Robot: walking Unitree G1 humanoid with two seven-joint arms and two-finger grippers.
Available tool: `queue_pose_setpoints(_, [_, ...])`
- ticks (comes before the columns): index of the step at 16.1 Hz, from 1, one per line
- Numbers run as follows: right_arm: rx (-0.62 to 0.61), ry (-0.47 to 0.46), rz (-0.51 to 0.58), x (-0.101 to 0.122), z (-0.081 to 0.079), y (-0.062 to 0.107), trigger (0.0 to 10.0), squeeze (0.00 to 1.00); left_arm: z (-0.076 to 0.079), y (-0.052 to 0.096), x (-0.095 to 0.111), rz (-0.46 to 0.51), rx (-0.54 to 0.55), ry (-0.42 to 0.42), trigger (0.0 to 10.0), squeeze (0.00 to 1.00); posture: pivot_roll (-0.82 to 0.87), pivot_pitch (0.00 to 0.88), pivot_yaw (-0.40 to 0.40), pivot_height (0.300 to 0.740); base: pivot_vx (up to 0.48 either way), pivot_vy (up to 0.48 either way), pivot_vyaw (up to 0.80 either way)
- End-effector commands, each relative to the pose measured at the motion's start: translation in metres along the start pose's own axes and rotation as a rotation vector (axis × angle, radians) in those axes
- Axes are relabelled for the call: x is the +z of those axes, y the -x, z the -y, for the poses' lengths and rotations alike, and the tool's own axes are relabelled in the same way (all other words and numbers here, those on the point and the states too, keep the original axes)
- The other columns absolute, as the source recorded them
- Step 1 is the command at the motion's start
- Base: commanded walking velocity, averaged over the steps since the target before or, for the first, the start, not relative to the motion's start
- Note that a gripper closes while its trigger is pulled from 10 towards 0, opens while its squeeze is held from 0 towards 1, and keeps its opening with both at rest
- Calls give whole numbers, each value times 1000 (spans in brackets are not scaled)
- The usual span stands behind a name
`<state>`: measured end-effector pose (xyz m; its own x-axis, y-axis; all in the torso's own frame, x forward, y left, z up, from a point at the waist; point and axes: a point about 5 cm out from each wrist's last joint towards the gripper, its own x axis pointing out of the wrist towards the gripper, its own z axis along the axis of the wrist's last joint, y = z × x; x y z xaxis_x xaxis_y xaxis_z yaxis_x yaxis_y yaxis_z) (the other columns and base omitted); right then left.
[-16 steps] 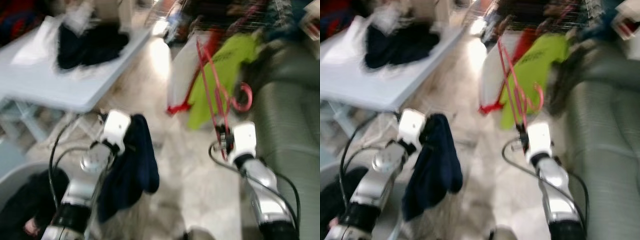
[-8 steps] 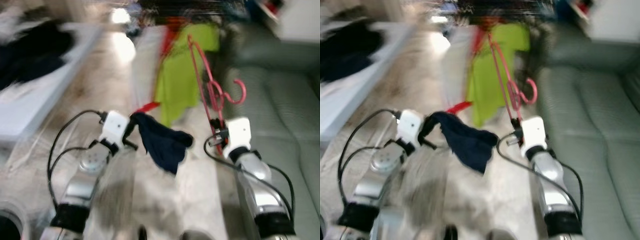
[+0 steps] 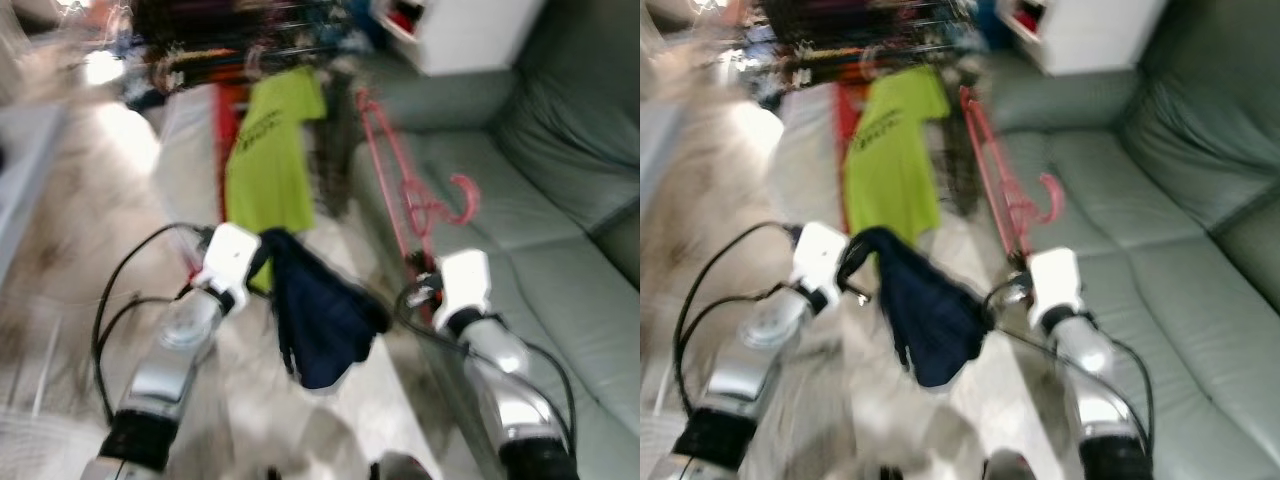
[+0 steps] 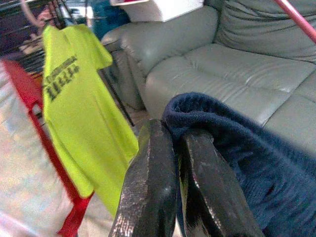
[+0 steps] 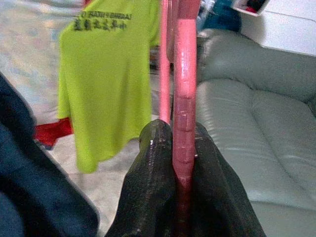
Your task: Hang hanger
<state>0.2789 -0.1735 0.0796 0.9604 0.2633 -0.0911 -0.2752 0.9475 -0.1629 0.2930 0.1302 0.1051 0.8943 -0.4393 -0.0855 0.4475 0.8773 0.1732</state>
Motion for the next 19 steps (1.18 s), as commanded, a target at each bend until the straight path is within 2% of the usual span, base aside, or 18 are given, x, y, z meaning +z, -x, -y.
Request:
queue_pose_setpoints(1, [-27,12,9,4,9,1,10000,0,4,-5,10,42,-11,-13,10000,0,-60,31,23,740,277,394,-800])
queue_pose_setpoints(11, [-9,-7,-13,-3,0,4,10000,0,13,-5,7,36,-27,-23,10000,0,-57,31,8,740,276,394,-800])
queue_pose_setpoints(14, [-1,-16,-13,-2,-3,5,10000,0,10,-6,7,26,-7,-48,10000,0,-66,49,17,740,180,265,-727])
queue_pose_setpoints(18, [29,13,-36,-1,-3,9,10000,0,6,-12,8,15,53,-135,10000,0,-75,47,18,740,0,0,0])
queue_pose_setpoints(19, [36,20,-55,-3,-1,14,10000,0,0,-13,7,3,100,-163,10000,0,-75,47,18,740,0,0,0])
